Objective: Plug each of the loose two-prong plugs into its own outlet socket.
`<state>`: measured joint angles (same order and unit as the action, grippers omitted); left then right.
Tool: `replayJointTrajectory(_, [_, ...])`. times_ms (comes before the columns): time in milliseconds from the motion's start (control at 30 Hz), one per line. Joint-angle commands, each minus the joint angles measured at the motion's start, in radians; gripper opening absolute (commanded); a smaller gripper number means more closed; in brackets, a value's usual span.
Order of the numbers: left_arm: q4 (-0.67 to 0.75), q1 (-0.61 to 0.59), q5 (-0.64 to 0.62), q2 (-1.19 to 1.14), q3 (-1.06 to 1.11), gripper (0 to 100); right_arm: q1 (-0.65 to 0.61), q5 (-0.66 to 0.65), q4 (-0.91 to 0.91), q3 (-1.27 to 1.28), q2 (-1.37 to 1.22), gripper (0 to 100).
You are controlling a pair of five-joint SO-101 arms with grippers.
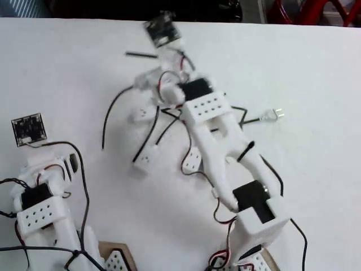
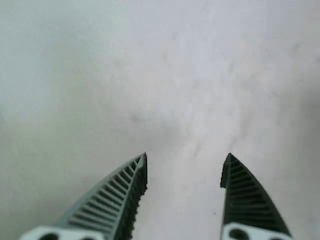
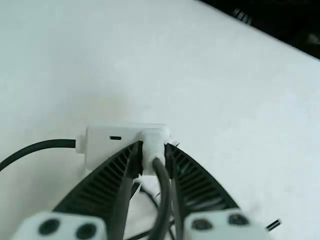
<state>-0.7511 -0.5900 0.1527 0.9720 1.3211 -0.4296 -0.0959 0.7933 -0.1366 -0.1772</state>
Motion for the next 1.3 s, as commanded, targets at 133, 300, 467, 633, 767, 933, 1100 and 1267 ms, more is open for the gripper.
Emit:
replayJointTrajectory(133, [0.023, -0.001, -0.008, 0.027, -0.008, 24, 0.199, 0.114, -0.137, -0.229, -0.177, 1.6])
replayJointTrajectory(300, [0.023, -0.001, -0.008, 0.027, -0.008, 24, 0.288, 0.163, -0.134, -0.394, -0.354, 1.6])
replayJointTrajectory(467, [0.023, -0.001, -0.008, 0.027, -0.006, 24, 0.335, 0.155, -0.111, -0.532, -0.506, 1.8])
replayJointTrajectory(633, [0.023, -0.001, -0.008, 0.027, -0.006, 24, 0.334, 0.160, 0.065, -0.686, -0.599, 10.1])
replayJointTrajectory(767, [0.023, -0.001, -0.008, 0.027, -0.006, 24, 0.328, 0.161, 0.231, -0.825, -0.619, 13.6])
replayJointTrajectory(933, [0.023, -0.001, -0.008, 0.027, -0.006, 24, 0.321, 0.163, 0.394, -0.948, -0.622, 12.8])
replayJointTrajectory(1100, [0.023, 0.013, -0.005, 0.027, -0.006, 24, 0.289, 0.163, 0.602, -1.023, -0.618, 12.8])
replayJointTrajectory(1267, [0.023, 0.033, -0.002, 0.025, -0.005, 24, 0.245, 0.155, 0.786, -1.103, -0.618, 12.8])
